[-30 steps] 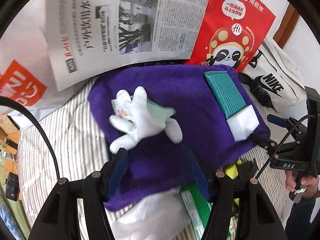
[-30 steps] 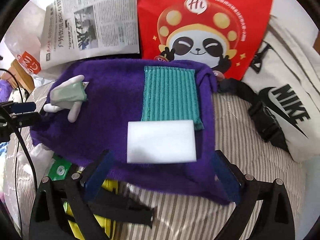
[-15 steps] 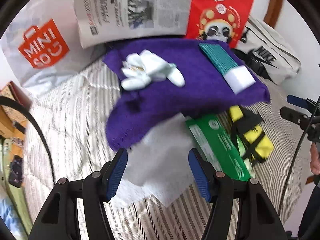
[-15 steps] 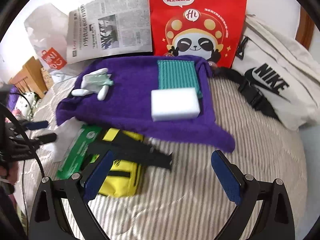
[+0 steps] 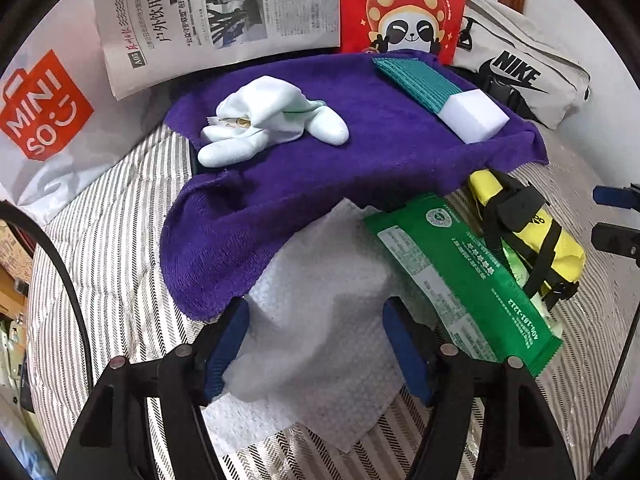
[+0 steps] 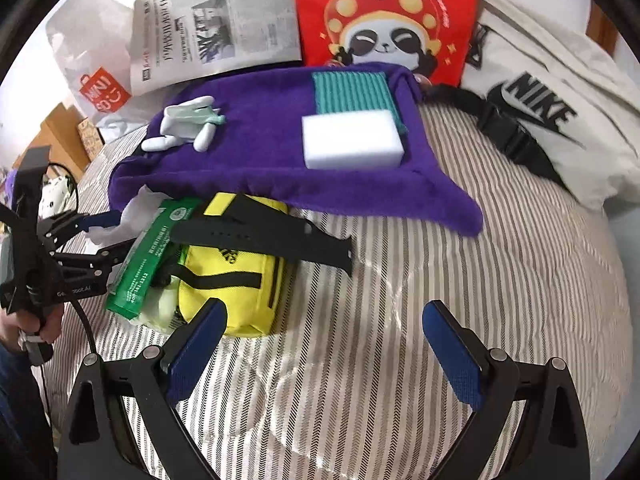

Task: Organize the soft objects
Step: 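Grasp the white wipe sheet beside the towel with the left gripper, then grasp the black watch strap with the right gripper while the left holds the wipe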

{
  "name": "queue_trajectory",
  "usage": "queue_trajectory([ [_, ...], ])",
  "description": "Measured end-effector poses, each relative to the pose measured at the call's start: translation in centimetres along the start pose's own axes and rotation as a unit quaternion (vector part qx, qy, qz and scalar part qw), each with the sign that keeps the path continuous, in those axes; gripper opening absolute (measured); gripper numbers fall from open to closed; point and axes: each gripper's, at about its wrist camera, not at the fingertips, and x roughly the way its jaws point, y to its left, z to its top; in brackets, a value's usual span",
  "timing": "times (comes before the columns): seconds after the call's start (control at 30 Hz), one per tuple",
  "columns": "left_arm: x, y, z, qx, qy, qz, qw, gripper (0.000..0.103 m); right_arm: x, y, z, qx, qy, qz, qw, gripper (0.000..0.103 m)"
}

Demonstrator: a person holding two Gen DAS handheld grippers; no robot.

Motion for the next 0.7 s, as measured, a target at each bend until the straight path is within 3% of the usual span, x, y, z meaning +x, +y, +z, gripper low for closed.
queue_trajectory([
  [0.1, 0.2, 0.3, 0.0, -0.006, 0.000, -0.023, 0.9997, 0.081, 0.5, -0.7, -0.2, 0.019, 0.004, 0.009, 1.000, 0.097],
  [0.23, 0.6, -0.7, -0.2, 0.000, -0.012, -0.010, 0.9999, 0.095, 1.0, -1.3, -0.3, 0.034, 0.008, 0.016, 0.999, 0.097],
  [0.4, 0.5, -0.8, -0.1, 0.001, -0.017, -0.008, 0.9998, 0.091, 1.2, -1.4, -0.5, 0.038, 0.012, 0.018, 0.999, 0.097],
  [0.43, 0.3, -1.0, -0.2, 0.006, -0.022, -0.011, 0.9997, 0.084, 1.2, -1.4, -0.4, 0.039, 0.012, 0.020, 0.999, 0.097],
  [0.5, -0.3, -1.3, -0.4, 0.016, -0.030, -0.020, 0.9992, 0.057, 1.2, -1.5, -0.4, 0.044, 0.012, 0.023, 0.999, 0.097],
  [0.53, -0.6, -1.6, -0.4, 0.023, -0.033, -0.025, 0.9989, 0.034, 1.3, -1.5, -0.4, 0.045, 0.013, 0.024, 0.999, 0.097],
  [0.57, -0.7, -1.9, -0.4, 0.028, -0.031, -0.026, 0.9988, 0.021, 1.3, -1.5, -0.4, 0.046, 0.012, 0.025, 0.999, 0.097],
  [0.63, -0.9, -2.1, -0.5, 0.032, -0.025, -0.029, 0.9988, 0.011, 1.3, -1.5, -0.5, 0.047, 0.012, 0.024, 0.999, 0.097],
  [0.7, -1.2, -2.1, -0.4, 0.025, -0.025, -0.037, 0.9987, 0.010, 1.2, -1.5, -0.6, 0.046, 0.012, 0.024, 0.999, 0.097],
])
